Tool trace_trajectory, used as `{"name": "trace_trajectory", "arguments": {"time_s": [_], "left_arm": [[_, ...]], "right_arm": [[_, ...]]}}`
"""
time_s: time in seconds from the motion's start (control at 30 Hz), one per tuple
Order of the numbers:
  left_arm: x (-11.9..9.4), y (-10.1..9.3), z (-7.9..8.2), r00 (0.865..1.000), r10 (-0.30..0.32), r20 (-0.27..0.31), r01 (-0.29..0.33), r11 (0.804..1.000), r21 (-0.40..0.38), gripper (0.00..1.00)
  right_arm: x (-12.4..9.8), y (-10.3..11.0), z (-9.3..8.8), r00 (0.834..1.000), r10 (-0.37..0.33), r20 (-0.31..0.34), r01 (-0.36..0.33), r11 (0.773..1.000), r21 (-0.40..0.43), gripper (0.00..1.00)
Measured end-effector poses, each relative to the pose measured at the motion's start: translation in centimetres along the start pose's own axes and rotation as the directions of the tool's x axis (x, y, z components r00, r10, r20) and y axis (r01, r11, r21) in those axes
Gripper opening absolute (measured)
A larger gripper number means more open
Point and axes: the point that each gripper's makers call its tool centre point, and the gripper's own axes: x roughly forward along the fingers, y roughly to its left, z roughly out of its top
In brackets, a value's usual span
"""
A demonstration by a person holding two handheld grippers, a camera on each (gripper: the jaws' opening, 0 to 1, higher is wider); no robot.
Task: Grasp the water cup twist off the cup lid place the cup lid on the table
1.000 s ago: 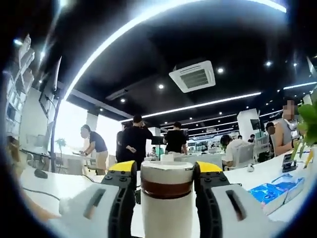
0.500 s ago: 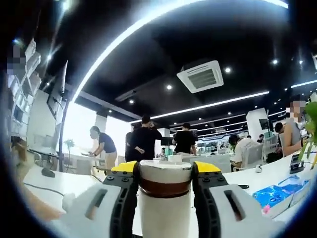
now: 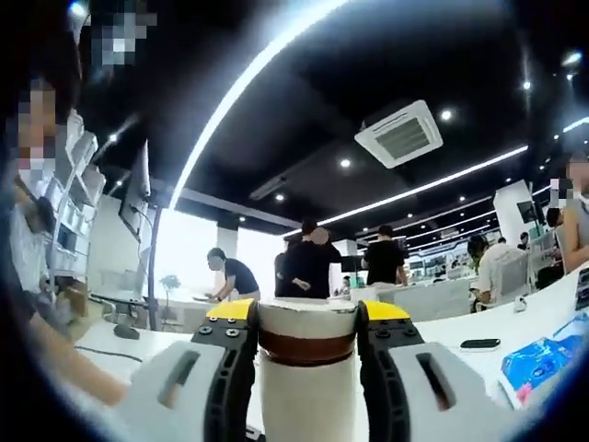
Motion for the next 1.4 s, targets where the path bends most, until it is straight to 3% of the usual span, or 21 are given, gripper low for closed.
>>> {"name": "trace_trajectory", "arguments": {"time_s": [0.3,0.67,0.87,1.1,1.4], "left_arm": [[0.07,0.04,0.01,1.0,-0.001,-0.001,0.001,1.0,-0.001,0.43],[0.16,0.16,-0.06,1.0,-0.006,-0.001,0.006,1.0,-0.004,0.43],[0.15,0.21,-0.07,1.0,-0.008,-0.002,0.008,1.0,-0.005,0.43],[0.11,0.23,-0.05,1.0,-0.009,-0.002,0.009,1.0,-0.005,0.43],[0.1,0.2,-0.03,1.0,-0.011,-0.002,0.011,1.0,-0.005,0.43]], "right_arm": [[0.07,-0.14,-0.01,0.994,0.11,0.028,-0.111,0.993,0.031,0.45],[-0.15,-0.34,-0.08,0.962,0.262,0.079,-0.27,0.954,0.128,0.45],[-0.28,-0.21,-0.18,0.943,0.323,0.083,-0.331,0.937,0.113,0.45],[-0.47,-0.14,-0.15,0.924,0.371,0.093,-0.38,0.917,0.12,0.45],[-0.57,-0.03,-0.33,0.926,0.366,0.095,-0.377,0.91,0.169,0.45]]}}
